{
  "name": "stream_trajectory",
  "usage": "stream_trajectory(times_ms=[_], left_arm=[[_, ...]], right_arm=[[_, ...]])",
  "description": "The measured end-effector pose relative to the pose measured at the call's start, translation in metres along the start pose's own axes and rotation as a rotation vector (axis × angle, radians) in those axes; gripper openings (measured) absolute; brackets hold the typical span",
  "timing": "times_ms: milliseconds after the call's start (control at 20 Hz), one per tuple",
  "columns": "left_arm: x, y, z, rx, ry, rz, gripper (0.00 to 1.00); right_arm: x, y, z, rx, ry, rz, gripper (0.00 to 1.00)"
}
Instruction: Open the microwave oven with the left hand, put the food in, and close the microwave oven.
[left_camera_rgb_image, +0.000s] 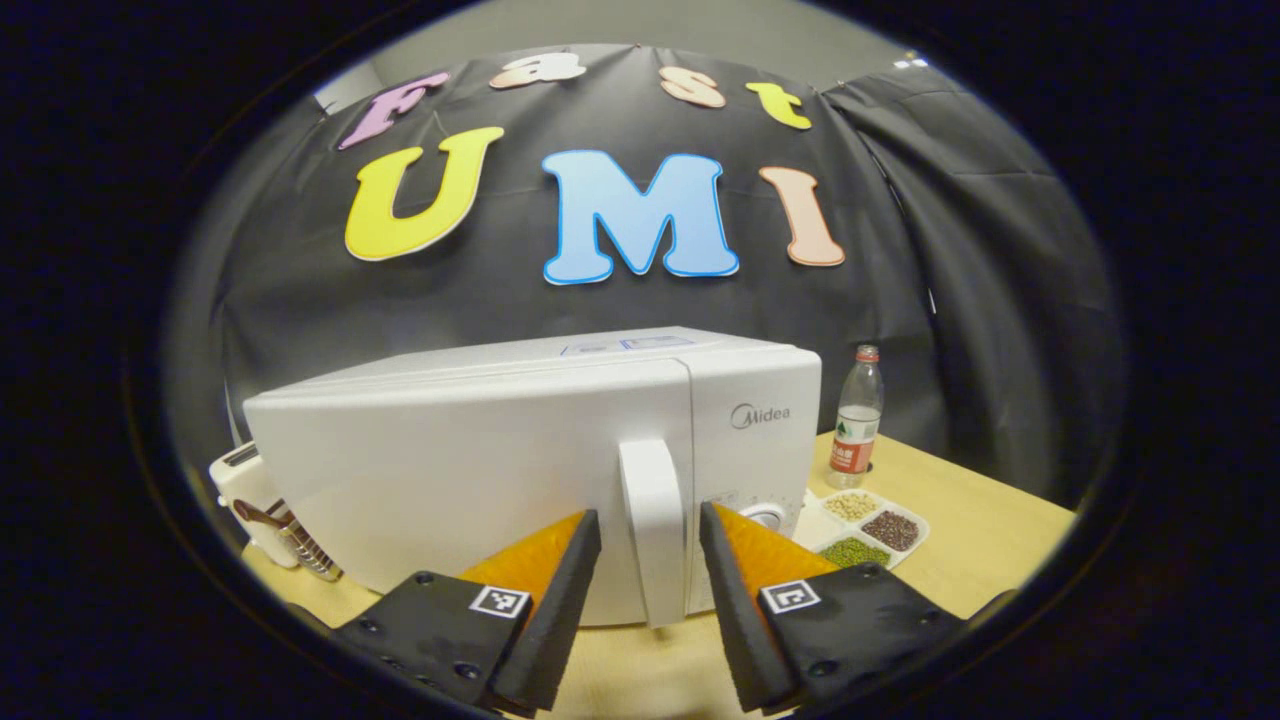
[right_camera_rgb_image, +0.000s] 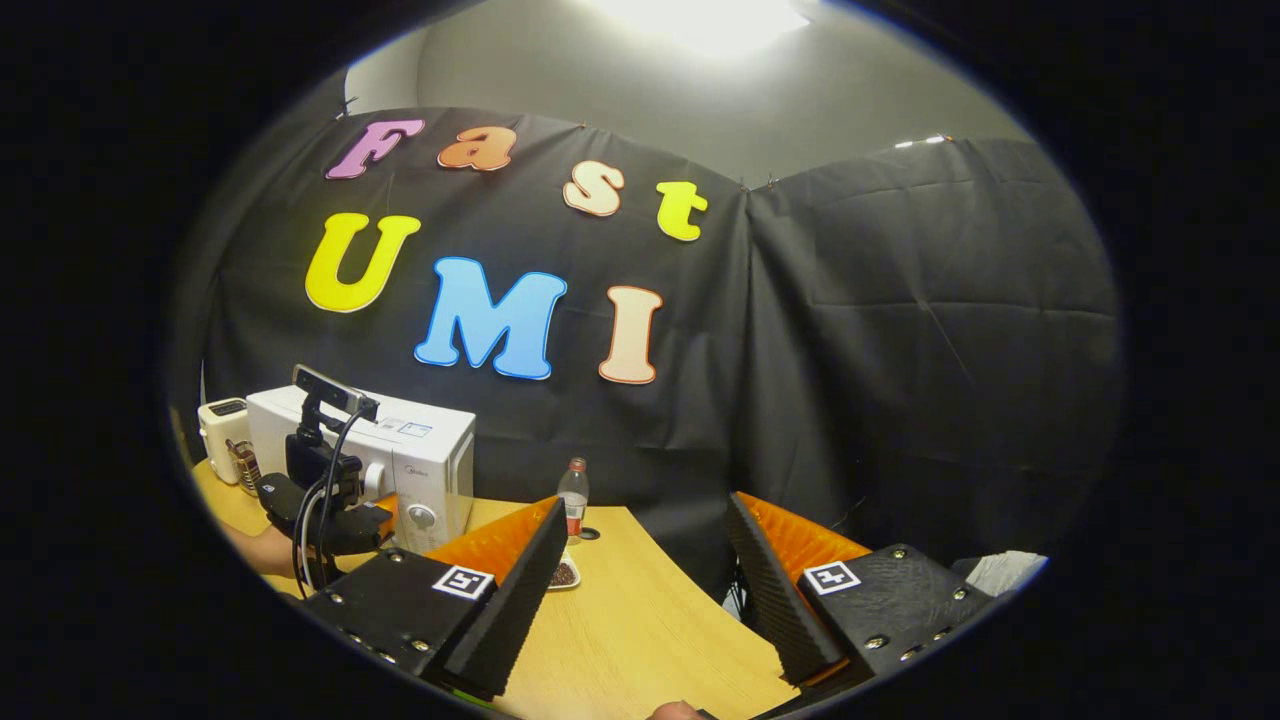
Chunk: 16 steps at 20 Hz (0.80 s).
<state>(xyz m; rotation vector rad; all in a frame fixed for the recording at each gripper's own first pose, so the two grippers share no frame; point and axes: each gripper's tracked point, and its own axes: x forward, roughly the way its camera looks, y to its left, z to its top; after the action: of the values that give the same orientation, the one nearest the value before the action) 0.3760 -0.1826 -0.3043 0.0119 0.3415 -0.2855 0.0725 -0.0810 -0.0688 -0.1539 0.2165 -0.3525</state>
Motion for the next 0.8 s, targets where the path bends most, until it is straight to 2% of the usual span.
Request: stream_trajectory(times_ms=[150,300,500,600,700,750,800], left_arm=[[-0.001,-0.002,-0.001,-0.007,0.006,0.004,0.55],[-0.002,-0.007,-0.003,0.004,0.016,0.003,0.35],[-0.005,-0.007,-0.003,0.009,0.03,-0.003,0.2],[-0.006,-0.007,-0.002,0.017,0.042,0.003,0.16],[-0.02,-0.007,-0.01,-0.027,0.082,0.016,0.16],[-0.034,-0.007,-0.012,-0.025,0.075,0.02,0.18],[-0.047,-0.006,-0.005,-0.012,0.026,0.02,0.15]], right_arm=[[-0.003,-0.008,-0.001,-0.001,0.005,-0.008,0.97],[-0.009,-0.015,0.001,-0.006,-0.002,-0.014,0.97],[-0.016,-0.022,0.002,-0.009,-0.009,-0.008,0.97],[-0.019,-0.023,0.002,-0.007,-0.013,0.001,0.97],[-0.02,-0.023,0.005,-0.006,-0.024,0.013,0.96],[-0.02,-0.022,0.006,-0.003,-0.03,0.02,0.96],[-0.02,-0.023,0.006,0.004,-0.034,0.029,0.96]])
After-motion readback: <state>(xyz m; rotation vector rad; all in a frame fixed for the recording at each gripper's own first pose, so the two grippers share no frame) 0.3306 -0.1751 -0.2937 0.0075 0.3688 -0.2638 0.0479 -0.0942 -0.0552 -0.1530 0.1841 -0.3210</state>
